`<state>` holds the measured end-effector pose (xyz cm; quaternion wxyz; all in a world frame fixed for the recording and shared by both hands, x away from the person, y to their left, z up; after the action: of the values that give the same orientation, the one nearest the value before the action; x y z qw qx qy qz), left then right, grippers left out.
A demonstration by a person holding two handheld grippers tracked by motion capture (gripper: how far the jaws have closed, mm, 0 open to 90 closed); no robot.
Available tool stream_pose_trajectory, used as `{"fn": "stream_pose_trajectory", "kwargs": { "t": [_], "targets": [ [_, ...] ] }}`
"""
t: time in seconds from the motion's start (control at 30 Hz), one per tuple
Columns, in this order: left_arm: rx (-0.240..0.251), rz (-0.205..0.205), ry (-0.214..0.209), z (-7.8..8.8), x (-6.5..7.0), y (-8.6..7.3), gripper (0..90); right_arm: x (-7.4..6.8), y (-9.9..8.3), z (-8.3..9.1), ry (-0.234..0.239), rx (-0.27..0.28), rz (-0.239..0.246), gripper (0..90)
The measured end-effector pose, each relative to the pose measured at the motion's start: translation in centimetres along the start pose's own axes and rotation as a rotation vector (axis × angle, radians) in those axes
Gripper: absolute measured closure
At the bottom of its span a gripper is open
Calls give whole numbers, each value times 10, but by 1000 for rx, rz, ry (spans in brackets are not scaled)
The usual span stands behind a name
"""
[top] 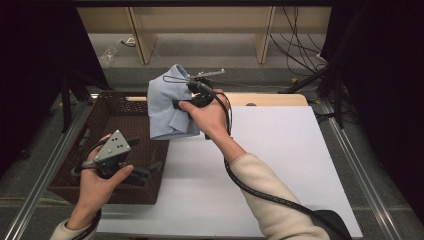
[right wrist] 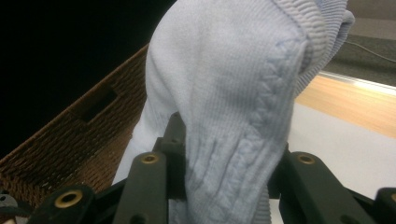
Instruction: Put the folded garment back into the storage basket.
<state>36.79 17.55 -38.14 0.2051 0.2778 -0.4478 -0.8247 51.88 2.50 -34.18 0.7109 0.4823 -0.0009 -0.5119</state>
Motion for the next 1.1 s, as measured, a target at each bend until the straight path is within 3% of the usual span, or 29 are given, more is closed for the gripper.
{"fn": "stream_pose_trajectory", "kwargs": {
  "t": [1.1],
  "targets": [
    [-2, -1, -5, 0, 1, 1, 0, -12, 1, -12, 11, -7, 17, 642]
  ]
}}
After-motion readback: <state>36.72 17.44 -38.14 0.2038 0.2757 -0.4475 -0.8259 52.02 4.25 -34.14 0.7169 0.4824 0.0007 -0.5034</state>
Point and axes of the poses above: each handheld gripper's, and its own axes: z roughly backward along the jaws, y roughly out of its top, x roughly to its right, the point moved 6 cm from there along -z, roughly forward along the jaws, and after that the axes turned 15 degrees about -z, right-handed, at the moved point
